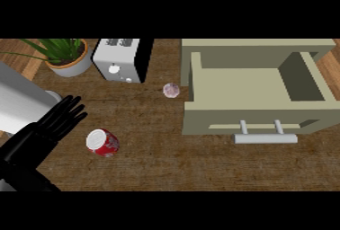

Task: Pick up the can, place it into the drawer and close the drawer

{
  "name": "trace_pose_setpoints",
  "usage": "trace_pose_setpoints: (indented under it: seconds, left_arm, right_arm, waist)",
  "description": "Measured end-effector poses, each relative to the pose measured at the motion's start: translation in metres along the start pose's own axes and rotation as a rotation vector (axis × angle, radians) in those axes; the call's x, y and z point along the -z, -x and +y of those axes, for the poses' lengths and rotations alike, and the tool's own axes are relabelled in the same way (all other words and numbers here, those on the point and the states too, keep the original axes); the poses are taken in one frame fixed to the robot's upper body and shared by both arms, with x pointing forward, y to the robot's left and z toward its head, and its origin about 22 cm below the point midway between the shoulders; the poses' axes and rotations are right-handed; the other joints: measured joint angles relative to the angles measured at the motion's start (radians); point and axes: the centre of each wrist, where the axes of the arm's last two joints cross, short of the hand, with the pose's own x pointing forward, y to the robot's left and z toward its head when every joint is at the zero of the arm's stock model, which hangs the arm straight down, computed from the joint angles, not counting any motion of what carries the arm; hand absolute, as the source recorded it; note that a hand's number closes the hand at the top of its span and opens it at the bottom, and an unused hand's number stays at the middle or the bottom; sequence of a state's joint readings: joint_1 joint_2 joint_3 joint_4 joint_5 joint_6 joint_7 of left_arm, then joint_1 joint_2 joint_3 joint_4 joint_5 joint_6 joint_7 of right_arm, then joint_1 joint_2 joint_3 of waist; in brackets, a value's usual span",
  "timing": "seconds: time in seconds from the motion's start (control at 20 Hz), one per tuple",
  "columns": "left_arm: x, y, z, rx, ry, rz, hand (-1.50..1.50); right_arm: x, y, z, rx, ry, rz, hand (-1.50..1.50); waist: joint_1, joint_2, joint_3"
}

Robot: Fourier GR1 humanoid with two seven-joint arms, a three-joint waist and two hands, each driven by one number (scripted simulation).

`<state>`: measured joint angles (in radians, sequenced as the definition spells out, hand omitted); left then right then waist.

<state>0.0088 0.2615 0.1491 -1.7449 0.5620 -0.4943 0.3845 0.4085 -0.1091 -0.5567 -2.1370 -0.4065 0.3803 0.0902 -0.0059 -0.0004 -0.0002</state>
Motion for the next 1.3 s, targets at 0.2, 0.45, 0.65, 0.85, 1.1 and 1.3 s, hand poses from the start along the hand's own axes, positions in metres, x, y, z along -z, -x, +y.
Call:
trace_pose_setpoints:
  seconds: [0.2,0.45,0.65,0.85,1.1,1.3]
  left_arm:
    - [0.005,0.026,0.005,0.006,-0.021,0.013,-1.5]
    - [0.009,0.051,0.017,0.024,-0.062,0.016,-1.5]
    - [0.013,0.071,0.029,0.034,-0.102,0.012,-1.5]
    - [0.01,0.09,0.043,0.045,-0.133,0.018,-1.5]
    - [0.011,0.113,0.056,0.052,-0.154,0.034,-1.5]
    - [0.009,0.131,0.064,0.044,-0.148,0.053,-1.5]
  right_arm:
    - [-0.007,0.001,-0.002,-0.01,-0.009,-0.002,-1.5]
    - [-0.007,-0.006,-0.007,-0.005,-0.005,-0.001,-1.5]
    - [-0.009,-0.004,-0.008,-0.002,-0.006,0.006,-1.5]
    - [-0.016,-0.005,-0.011,-0.009,0.001,0.0,-1.5]
    - [-0.019,-0.005,-0.022,-0.002,-0.001,0.002,-1.5]
    - [-0.014,-0.005,-0.018,-0.001,-0.004,0.001,-1.5]
  waist:
    - [-0.001,0.0,0.0]
    - [-0.001,0.0,0.0]
    - [-0.002,0.001,0.0]
    - [-0.003,0.001,0.0]
    - [-0.004,0.001,0.0]
    - [-0.003,0.001,0.0]
